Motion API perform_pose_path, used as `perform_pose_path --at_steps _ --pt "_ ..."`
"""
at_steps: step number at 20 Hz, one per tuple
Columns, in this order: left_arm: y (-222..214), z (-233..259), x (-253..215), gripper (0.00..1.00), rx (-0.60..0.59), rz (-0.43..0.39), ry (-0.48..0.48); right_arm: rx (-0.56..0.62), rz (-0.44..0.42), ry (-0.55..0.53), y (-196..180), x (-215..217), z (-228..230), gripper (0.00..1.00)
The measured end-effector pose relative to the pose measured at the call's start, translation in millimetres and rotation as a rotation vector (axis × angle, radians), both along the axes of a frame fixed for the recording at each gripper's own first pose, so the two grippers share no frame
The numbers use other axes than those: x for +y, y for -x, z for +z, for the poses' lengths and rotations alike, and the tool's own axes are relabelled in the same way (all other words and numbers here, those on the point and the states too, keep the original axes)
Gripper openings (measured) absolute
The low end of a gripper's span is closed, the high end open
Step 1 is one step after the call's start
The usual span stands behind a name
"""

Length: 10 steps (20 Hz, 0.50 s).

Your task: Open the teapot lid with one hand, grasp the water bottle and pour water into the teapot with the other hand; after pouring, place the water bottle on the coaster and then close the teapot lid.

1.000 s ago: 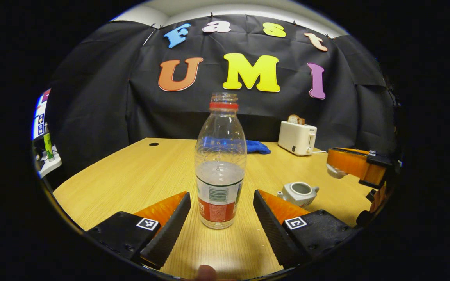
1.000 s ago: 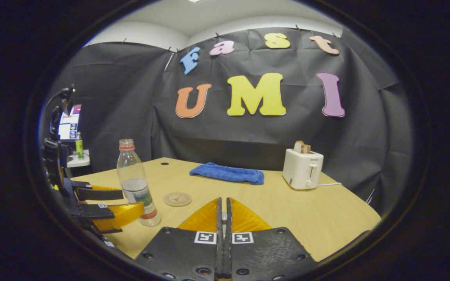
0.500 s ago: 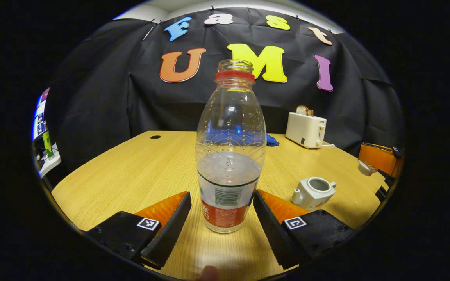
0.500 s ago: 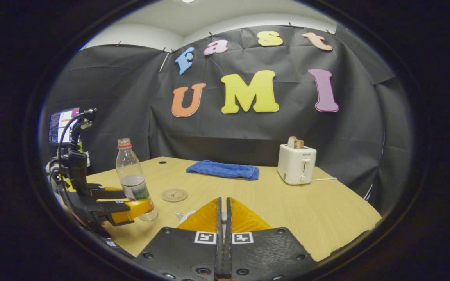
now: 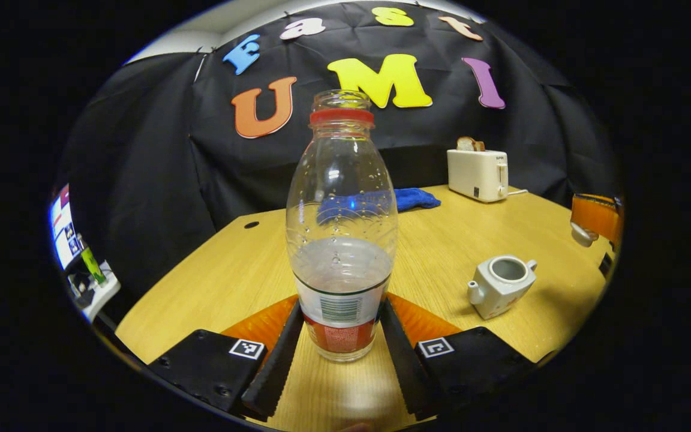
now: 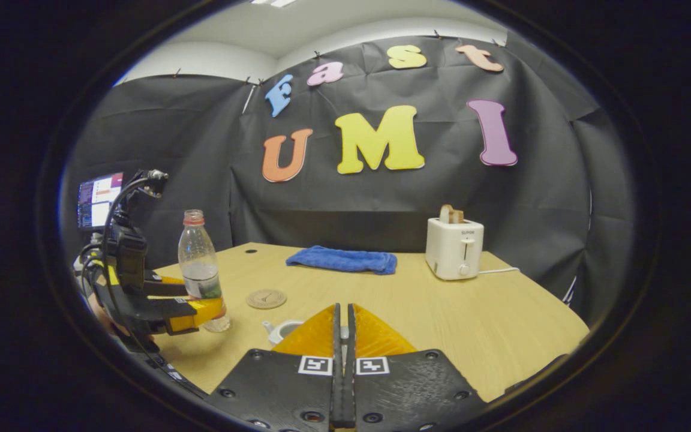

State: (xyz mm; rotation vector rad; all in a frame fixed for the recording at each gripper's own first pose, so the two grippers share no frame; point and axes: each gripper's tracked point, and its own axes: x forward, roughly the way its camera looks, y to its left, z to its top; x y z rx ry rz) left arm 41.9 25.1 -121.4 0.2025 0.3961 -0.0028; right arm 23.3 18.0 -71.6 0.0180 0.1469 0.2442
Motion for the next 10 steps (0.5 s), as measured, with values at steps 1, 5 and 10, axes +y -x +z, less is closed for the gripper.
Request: perform_pose_path --at_steps 1,5,10 --pt "0.8 5.2 0.9 0.77 -0.001 -0.009 -0.061 0.001 -0.001 0.0 -1.0 -2.9 0.2 0.0" --pt "4.6 19.6 5.7 0.76 0.007 -0.066 -0.29 0.0 -0.009 -0.009 -3.3 -14.5 0.8 0.0" --pt "5.9 16.0 12.1 0.76 0.073 -0.128 -0.545 -0.003 -0.024 -0.018 -0.9 -30.0 1.0 0.02"
